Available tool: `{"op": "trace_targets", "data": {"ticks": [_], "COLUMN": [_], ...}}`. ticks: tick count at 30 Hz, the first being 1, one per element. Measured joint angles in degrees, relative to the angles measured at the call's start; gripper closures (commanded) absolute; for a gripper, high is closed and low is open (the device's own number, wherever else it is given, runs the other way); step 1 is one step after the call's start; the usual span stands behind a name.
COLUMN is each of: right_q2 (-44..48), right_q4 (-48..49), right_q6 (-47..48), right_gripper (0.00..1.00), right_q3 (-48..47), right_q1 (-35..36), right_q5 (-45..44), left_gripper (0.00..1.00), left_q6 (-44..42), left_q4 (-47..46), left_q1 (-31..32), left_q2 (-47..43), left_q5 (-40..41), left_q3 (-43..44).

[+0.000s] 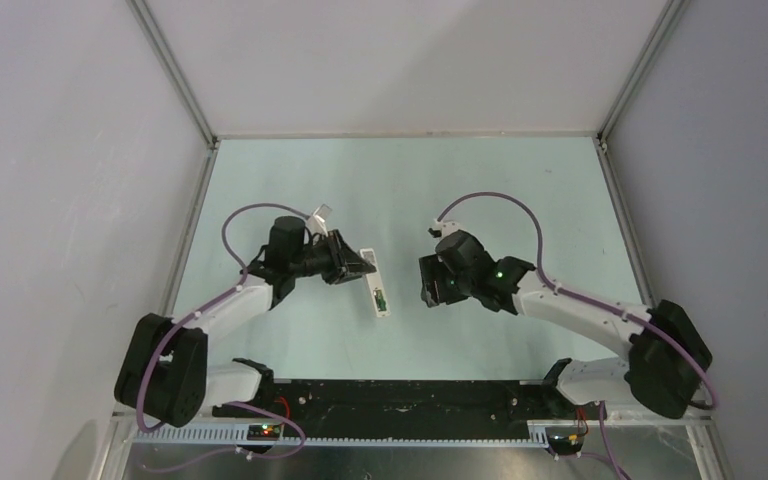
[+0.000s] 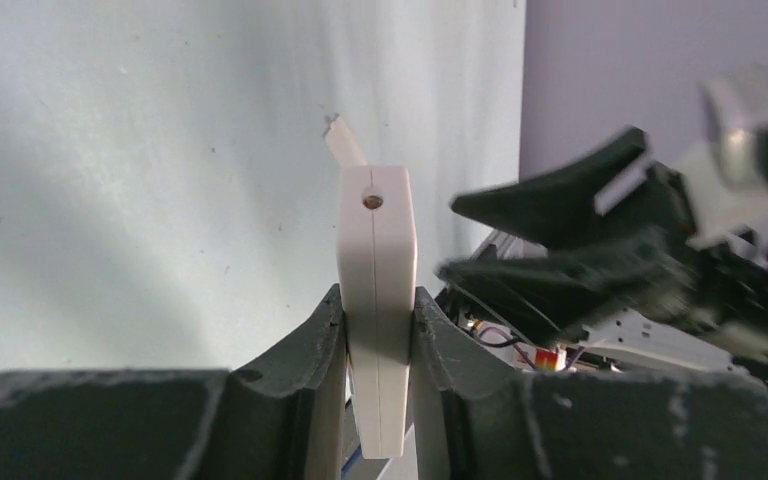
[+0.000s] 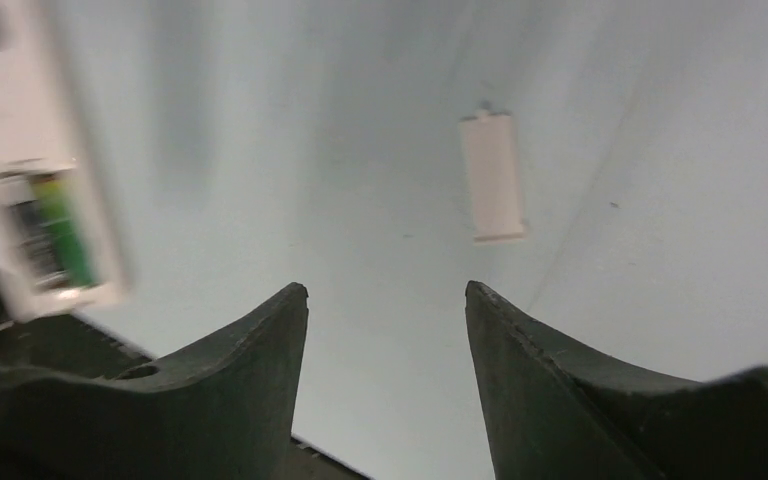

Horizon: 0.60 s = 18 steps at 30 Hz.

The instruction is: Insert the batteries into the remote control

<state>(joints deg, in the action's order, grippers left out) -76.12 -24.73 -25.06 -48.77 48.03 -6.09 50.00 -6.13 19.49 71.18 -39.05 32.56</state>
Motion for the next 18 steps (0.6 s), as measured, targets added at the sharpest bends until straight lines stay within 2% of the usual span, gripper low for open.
{"op": "trace_targets", "data": {"ticks": [7,13,18], "right_q2": [9.42,8.33,4.74], "right_q4": [5.95,11.61,12.11], "right_q6": [-2.99,-4.90,-5.70], "right_gripper": [0.21,0.20,0.22], "right_q3": [-0.31,-0.61,-0.66], "right_q1": [4.61,6.58,7.50], "right_q5": [4.28,8.11,8.11], "left_gripper": [1.00,1.00,0.99], "left_q6": [0.09,0.59,1.01], "left_q4": [-0.02,-0.35,-0.85], "left_q1": [3.96,5.99,6.23], "left_q2": [1.44,1.73,1.73], "left_q5": [6.27,8.94,9.86], "left_q3": [0.00,0.00,0.00]}}
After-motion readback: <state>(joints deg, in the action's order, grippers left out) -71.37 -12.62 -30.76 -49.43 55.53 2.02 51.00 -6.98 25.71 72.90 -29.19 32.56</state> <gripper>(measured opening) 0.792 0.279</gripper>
